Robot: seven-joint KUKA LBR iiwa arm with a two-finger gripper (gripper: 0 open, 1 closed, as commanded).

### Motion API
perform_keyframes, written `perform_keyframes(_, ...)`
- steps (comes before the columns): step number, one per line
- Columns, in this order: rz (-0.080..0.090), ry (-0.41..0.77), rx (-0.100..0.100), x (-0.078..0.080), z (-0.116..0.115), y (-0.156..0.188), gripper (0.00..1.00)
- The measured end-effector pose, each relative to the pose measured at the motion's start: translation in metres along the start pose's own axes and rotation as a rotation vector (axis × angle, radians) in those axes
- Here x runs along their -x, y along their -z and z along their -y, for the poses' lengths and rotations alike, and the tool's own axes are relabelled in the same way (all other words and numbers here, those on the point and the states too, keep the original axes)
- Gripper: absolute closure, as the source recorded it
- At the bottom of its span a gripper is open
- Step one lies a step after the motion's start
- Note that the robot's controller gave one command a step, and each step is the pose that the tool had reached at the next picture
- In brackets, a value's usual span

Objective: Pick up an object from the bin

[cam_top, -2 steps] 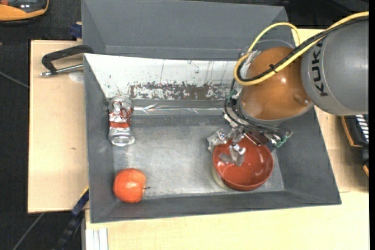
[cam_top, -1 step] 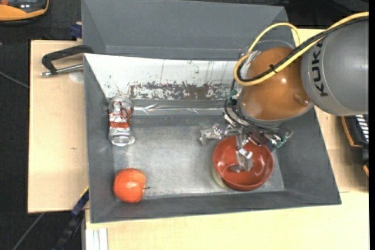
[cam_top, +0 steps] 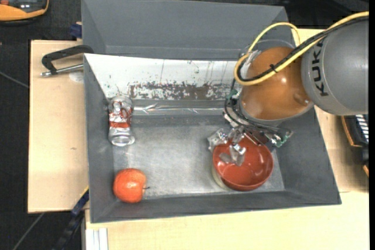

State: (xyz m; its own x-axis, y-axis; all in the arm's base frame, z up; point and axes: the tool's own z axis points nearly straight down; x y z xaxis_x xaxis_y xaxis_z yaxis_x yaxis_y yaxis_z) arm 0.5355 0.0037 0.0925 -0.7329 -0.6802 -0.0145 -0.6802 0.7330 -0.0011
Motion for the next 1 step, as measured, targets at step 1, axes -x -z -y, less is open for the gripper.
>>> perform_keyframes(1,0.010,0.051,-0.009,-0.0011,0.0293,0.1393,1.00)
